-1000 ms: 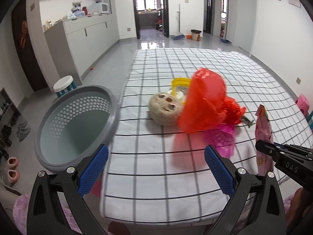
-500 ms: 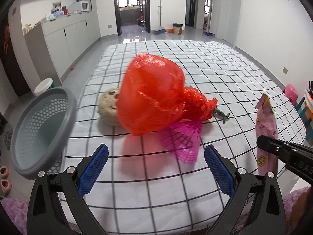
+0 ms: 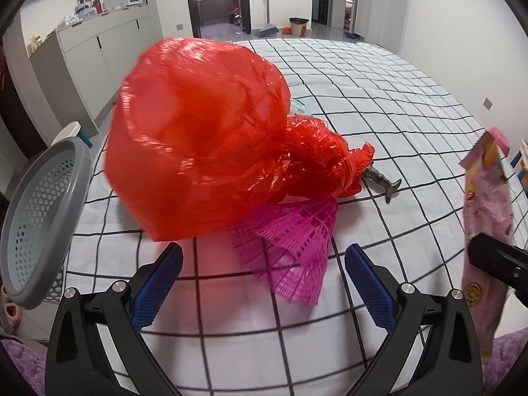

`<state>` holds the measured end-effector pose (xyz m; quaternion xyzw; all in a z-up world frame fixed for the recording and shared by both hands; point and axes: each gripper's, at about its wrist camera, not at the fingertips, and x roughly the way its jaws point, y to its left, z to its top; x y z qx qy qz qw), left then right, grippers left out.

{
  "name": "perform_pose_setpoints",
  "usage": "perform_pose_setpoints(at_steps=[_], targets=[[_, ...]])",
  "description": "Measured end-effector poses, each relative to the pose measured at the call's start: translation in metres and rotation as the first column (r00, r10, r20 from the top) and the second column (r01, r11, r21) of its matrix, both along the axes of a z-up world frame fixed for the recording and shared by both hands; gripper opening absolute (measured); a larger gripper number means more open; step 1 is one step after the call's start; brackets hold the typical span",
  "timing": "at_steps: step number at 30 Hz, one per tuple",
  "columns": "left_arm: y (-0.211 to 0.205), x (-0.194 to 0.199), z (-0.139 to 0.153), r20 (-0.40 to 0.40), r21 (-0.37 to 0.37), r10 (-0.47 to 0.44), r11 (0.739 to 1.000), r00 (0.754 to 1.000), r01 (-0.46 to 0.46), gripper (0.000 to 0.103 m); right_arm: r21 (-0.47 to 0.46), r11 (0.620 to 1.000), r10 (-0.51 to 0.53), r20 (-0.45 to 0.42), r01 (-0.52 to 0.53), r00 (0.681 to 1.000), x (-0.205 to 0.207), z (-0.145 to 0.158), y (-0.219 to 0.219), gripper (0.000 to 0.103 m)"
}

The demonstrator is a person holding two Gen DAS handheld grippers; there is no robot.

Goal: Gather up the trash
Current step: 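Grasp the pink mesh shuttlecock with the left gripper while the right gripper holds the packet, then carry the shuttlecock and packet over the grey basket with both grippers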

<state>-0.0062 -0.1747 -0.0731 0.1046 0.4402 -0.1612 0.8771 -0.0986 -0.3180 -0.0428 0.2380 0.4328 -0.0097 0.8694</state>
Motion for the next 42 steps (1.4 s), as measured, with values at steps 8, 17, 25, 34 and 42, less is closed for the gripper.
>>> perform_pose_setpoints(at_steps=[8, 17, 25, 34, 42], targets=[[-0.01, 0.004, -0.005, 0.022, 0.005, 0.011, 1.0, 1.0, -0.011, 0.091, 0.013, 1.0, -0.002, -0.002, 0.002, 1.0, -0.001, -0.001, -0.004, 0.01], [-0.005, -0.006, 0.0, 0.025, -0.001, -0.01, 1.0, 1.0, 0.01, 0.055, 0.002, 1.0, -0.001, -0.011, 0.001, 1.0, 0.0, -0.003, -0.002, 0.01], [0.02, -0.024, 0.018, 0.066, 0.01, -0.005, 1.0, 0.998, 0.005, 0.054, -0.029, 0.999, 0.015, 0.001, -0.015, 1.0, 0.002, 0.002, 0.011, 0.01], [0.079, -0.042, 0.052, 0.112, -0.009, 0.057, 0.998, 0.992, -0.057, 0.054, -0.09, 0.99, 0.108, 0.012, -0.106, 0.994, 0.013, 0.013, 0.054, 0.01], [0.138, -0.042, 0.076, 0.154, 0.0, 0.164, 0.986, 0.974, -0.166, 0.054, -0.133, 0.974, 0.192, 0.04, -0.185, 0.981, 0.032, 0.035, 0.102, 0.01]])
